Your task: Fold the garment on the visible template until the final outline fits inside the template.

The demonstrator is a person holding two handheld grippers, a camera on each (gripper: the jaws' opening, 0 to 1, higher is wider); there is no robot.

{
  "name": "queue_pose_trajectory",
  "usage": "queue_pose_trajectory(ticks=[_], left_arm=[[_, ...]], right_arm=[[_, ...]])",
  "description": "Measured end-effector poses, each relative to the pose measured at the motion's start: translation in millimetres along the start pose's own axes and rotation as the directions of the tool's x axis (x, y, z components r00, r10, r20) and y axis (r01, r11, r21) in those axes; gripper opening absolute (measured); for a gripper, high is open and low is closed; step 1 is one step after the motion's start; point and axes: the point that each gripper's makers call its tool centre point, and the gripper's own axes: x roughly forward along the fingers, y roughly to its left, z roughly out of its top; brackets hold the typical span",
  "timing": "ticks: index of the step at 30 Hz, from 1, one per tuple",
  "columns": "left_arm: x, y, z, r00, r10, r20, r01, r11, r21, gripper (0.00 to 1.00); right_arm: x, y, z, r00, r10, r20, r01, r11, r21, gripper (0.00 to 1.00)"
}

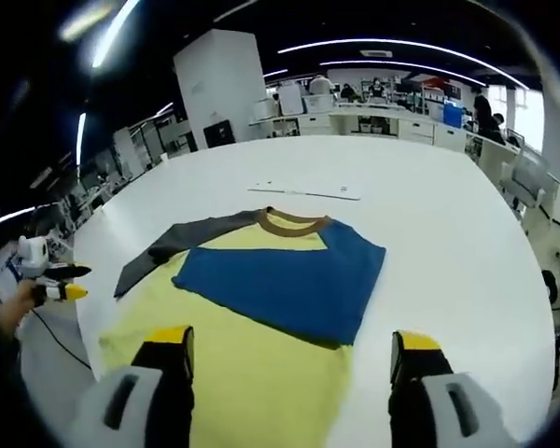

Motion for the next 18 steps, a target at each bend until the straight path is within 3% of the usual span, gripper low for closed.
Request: queue_pose_trajectory(ticks=[7, 18], left_arm=[[13, 8.9, 2.3, 0.998, 0.045, 0.036, -0.043, 0.996, -0.075, 0.63], [34, 13.8, -7.5, 0.994, 0.097, 0.040, -0.090, 0.984, -0.155, 0.48]], right_arm=[[-14, 13, 0.9, 1.000, 0.017, 0.016, -0.016, 0.998, -0.057, 0.99], [-37, 39, -5.0, 0.997, 0.068, 0.049, -0.062, 0.992, -0.112, 1.00]])
